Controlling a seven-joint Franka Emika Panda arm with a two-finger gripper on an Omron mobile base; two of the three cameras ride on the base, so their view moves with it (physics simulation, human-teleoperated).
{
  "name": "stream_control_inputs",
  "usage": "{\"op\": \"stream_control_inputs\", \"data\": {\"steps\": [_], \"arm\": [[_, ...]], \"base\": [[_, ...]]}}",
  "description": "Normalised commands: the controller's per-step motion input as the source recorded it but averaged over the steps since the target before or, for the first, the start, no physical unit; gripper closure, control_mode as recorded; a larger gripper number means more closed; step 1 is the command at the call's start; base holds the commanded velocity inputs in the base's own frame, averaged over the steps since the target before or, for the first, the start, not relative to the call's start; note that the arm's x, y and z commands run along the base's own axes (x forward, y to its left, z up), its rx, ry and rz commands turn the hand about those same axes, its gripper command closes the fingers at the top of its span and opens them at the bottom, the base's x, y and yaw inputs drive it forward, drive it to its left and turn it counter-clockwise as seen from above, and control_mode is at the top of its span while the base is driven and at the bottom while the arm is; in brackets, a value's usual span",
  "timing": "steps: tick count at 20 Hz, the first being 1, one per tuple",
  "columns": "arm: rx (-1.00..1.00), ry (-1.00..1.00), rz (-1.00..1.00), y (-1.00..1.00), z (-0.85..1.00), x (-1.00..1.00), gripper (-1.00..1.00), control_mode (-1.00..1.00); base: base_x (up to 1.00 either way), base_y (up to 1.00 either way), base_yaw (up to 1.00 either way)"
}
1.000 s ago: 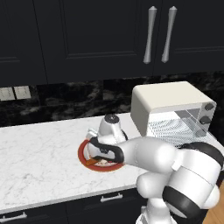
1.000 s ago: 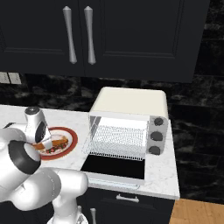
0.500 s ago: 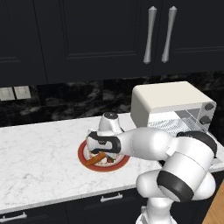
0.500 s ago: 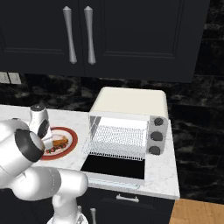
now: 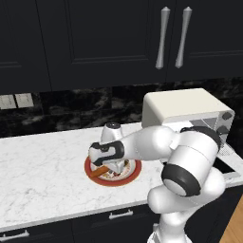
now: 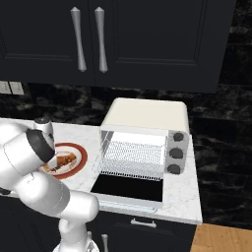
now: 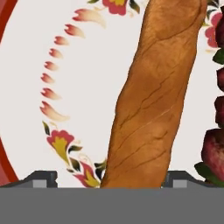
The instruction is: Pick up the kebab skewer and baguette bread, and place them inside the toaster oven. Close the toaster oven door and start by setting the timer.
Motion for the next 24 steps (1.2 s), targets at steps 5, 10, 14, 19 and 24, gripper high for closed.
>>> {"op": "stream_control_inputs", "data": {"steps": [5,10,14,19,24], "arm": [[0.0,0.0,-0.02,0.0,-0.1,-0.09,-1.0,-1.0],[0.0,0.0,-0.03,0.0,-0.1,-0.02,1.0,-1.0],[0.0,0.0,0.0,0.0,-0.06,0.0,1.0,-1.0],[0.0,0.0,0.02,0.0,0.0,-0.01,1.0,-1.0],[0.0,0.0,0.03,0.01,0.28,-0.32,1.0,-1.0]], "base": [[0.0,0.0,0.0],[0.0,0.0,0.0],[0.0,0.0,0.0],[0.0,0.0,0.0],[0.0,0.0,0.0]]}}
